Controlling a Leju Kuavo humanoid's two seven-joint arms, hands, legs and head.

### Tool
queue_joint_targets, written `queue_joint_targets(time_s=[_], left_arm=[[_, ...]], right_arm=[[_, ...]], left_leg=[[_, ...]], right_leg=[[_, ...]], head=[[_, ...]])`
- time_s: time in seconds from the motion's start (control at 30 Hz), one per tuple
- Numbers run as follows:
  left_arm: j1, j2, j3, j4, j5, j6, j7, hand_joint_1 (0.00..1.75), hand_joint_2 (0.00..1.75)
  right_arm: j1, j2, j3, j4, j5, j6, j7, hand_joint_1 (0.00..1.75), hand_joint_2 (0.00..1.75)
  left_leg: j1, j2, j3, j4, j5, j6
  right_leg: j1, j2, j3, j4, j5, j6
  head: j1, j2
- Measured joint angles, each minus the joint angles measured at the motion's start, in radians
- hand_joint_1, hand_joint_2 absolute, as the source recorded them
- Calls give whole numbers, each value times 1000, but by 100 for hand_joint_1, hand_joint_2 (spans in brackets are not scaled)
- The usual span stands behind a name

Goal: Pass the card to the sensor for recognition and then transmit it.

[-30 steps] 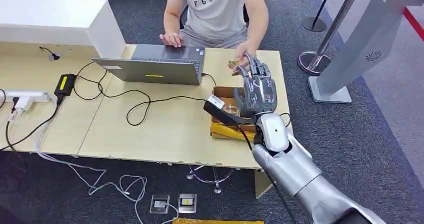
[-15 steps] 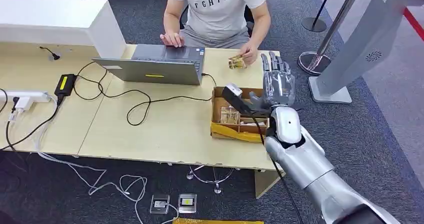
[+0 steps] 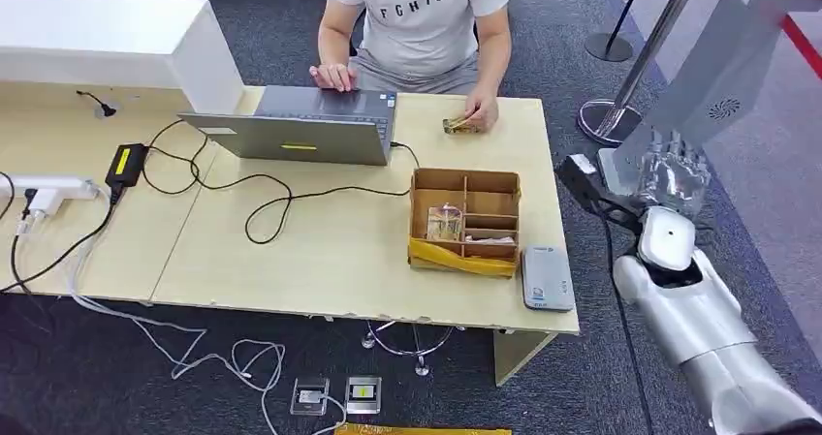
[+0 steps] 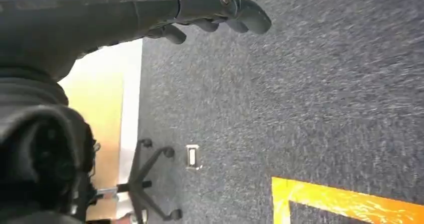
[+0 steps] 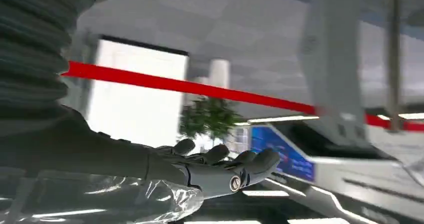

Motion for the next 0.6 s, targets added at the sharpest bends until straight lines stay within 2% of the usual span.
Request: queue_joint_targets(time_s=[0.07, 0.17, 0.23, 0.3, 0.37, 0.4, 0.6], left_arm=[[0, -3, 0, 0, -2, -7, 12, 0, 0], [2, -6, 0, 0, 2, -7, 42, 0, 0], [3, -8, 3, 0, 14, -7, 47, 0, 0], [3, -11, 6, -1, 20, -7, 47, 0, 0], [6, -13, 7, -1, 29, -6, 47, 0, 0], [8, -13, 10, -1, 32, -4, 47, 0, 0], [9, -17, 32, -1, 69, 16, 57, 0, 0]], right_arm=[[31, -36, -24, 1, -21, 27, 16, 0, 175], [75, -97, -68, 10, -70, 16, 20, 0, 175], [109, -129, -98, 23, -122, -5, 21, 0, 175], [167, -163, -145, 40, -225, -59, 2, 0, 175], [248, -190, -206, 60, -361, -139, -67, 0, 175], [290, -199, -248, 80, -441, -179, -129, 0, 175], [435, -188, -400, 248, -735, -276, -453, 0, 175]], left_leg=[[0, 0, 0, 0, 0, 0], [0, 0, -1, 0, 0, 0], [0, 0, 0, 0, -1, 0], [0, -2, -1, 0, -1, 1], [0, -4, -2, 0, -1, 1], [0, -4, -2, 0, -2, 0], [0, -2, -2, 0, -3, 0]], right_leg=[[0, 0, 0, 0, 0, 0], [0, 0, 0, 0, 0, 0], [0, 0, -1, -1, 0, 0], [0, -2, 0, -1, 0, 0], [0, -4, 0, -1, -1, 0], [0, -4, 0, -1, -1, 0], [0, -1, -2, -1, -1, 0]], head=[[0, 0], [0, 0], [0, 0], [0, 0], [0, 0], [0, 0], [0, 0]])
